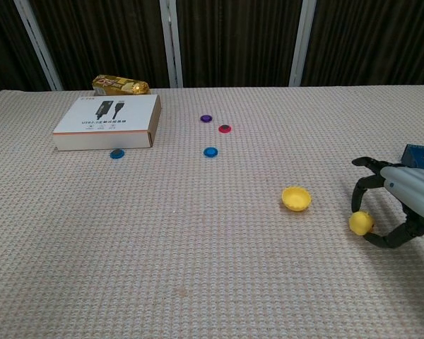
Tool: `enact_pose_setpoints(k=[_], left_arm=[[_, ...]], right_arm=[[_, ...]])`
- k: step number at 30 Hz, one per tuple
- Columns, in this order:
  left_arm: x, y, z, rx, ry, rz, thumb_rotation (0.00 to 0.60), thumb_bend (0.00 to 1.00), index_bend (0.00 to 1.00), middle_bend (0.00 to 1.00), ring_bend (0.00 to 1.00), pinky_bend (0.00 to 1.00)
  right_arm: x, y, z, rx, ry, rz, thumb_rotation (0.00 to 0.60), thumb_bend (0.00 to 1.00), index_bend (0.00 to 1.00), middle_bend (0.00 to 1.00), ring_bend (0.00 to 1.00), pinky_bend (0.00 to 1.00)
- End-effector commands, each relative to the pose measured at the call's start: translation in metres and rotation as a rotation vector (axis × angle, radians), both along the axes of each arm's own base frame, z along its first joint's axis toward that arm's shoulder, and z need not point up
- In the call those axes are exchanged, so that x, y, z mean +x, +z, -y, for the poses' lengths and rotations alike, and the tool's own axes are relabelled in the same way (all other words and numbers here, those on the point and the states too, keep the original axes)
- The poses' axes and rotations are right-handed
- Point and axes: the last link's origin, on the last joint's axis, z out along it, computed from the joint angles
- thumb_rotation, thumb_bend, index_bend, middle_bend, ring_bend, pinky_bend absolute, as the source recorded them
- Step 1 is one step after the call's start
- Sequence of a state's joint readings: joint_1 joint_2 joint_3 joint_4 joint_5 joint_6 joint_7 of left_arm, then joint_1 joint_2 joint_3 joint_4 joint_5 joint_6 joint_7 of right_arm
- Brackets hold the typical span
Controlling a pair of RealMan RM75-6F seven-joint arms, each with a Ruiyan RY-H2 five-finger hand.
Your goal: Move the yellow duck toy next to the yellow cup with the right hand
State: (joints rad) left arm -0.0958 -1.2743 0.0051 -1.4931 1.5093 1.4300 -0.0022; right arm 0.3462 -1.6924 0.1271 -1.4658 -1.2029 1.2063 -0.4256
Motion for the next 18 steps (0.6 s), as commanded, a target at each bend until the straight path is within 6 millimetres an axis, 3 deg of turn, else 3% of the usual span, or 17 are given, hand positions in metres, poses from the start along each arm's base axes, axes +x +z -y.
enact_pose_setpoints(k=[1, 18], left_arm=[[0.0, 0.001, 0.0, 0.013, -0.001, 0.002, 0.6, 0.0, 0.0, 0.0, 0.0, 0.17], [-0.001, 0.004, 0.0, 0.034, -0.006, -0.004, 0.6, 0.0, 0.0, 0.0, 0.0, 0.17]], right_arm=[[0.007, 0.002, 0.004, -0.011, 0.015, 0.004, 0.6, 0.25, 0.49, 0.0, 0.0, 0.0], [0.056, -0.006, 0.035, -0.014, 0.095, -0.003, 0.6, 0.25, 0.49, 0.0, 0.0, 0.0]])
